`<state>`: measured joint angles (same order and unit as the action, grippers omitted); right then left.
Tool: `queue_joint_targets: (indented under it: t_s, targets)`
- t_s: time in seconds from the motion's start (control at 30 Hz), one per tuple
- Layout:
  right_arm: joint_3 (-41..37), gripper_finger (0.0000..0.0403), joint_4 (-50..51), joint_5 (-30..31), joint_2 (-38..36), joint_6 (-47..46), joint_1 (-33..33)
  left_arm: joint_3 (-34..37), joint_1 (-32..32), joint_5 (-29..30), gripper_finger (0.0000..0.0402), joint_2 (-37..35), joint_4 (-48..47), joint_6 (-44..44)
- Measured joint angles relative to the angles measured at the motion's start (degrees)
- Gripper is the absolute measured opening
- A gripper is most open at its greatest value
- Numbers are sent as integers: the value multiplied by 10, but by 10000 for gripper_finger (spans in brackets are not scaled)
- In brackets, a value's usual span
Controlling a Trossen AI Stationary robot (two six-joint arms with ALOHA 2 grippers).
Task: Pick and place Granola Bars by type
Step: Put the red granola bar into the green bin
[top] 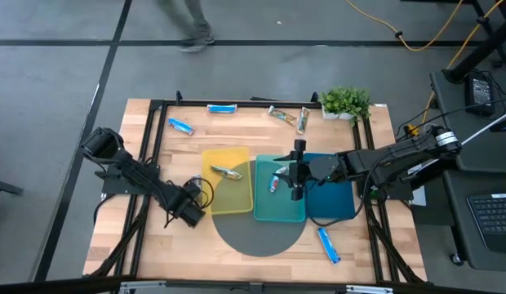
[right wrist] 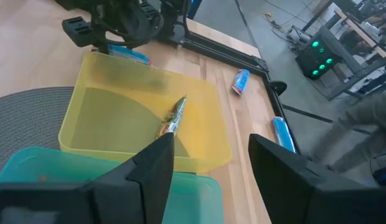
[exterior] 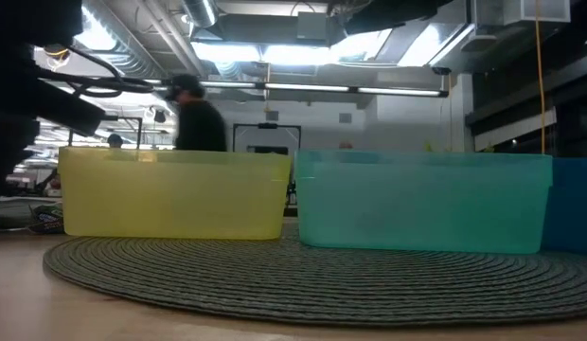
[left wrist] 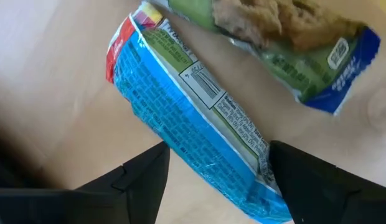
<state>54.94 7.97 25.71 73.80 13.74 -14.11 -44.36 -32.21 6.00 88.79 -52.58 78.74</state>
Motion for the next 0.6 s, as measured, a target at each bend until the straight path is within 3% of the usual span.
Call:
queue_joint_targets:
  t_s: [0.13,0.6]
  targets:
    - [0,209,0,0,0,0,0,0,-9,0,237,0,2,0]
    - [0,209,0,1,0,-2,0,0,-35,3,56,0,2,1]
